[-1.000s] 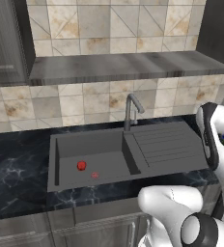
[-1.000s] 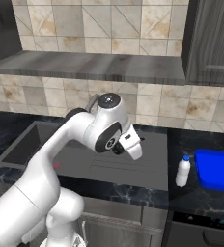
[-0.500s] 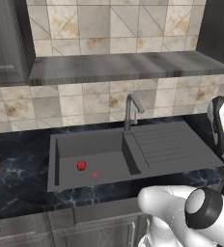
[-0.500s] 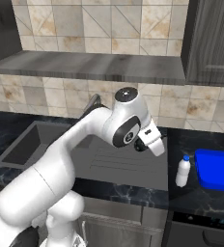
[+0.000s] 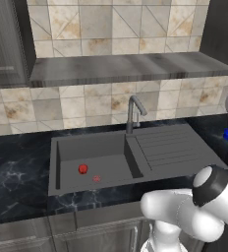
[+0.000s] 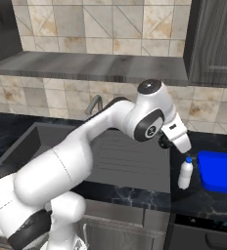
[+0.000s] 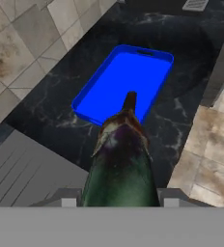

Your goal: Pick up all produce items and place them in the sink. Turn on the sink faucet to wash them. Then turn the sink off and put them in the tray.

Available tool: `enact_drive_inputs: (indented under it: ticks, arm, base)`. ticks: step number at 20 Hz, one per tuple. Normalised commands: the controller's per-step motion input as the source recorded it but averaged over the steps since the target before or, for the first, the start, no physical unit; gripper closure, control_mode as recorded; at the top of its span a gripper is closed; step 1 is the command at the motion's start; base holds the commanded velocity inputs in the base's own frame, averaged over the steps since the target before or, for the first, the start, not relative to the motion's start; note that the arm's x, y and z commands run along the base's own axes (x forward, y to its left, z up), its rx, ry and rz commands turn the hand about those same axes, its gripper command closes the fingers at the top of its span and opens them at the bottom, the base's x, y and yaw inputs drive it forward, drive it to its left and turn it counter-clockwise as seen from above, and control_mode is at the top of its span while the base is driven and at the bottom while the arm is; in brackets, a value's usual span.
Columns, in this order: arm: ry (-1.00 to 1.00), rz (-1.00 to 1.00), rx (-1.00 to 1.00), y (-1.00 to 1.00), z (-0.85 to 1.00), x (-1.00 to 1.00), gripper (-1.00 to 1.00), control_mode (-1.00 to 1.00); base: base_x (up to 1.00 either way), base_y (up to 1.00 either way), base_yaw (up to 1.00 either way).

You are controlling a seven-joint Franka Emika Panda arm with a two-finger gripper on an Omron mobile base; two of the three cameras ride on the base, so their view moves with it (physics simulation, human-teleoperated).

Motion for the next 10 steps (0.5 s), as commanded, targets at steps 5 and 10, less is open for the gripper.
enact_drive_inputs:
  ticks: [5, 10]
  arm:
    - [0.0, -0.08, 0.0, -0.69, 0.19, 0.0, 1.0, -1.0]
    - [0.0, -0.08, 0.0, -0.68, 0.08, 0.02, 1.0, -1.0]
  base:
    - [0.0, 0.0, 0.0]
    - [0.0, 0.0, 0.0]
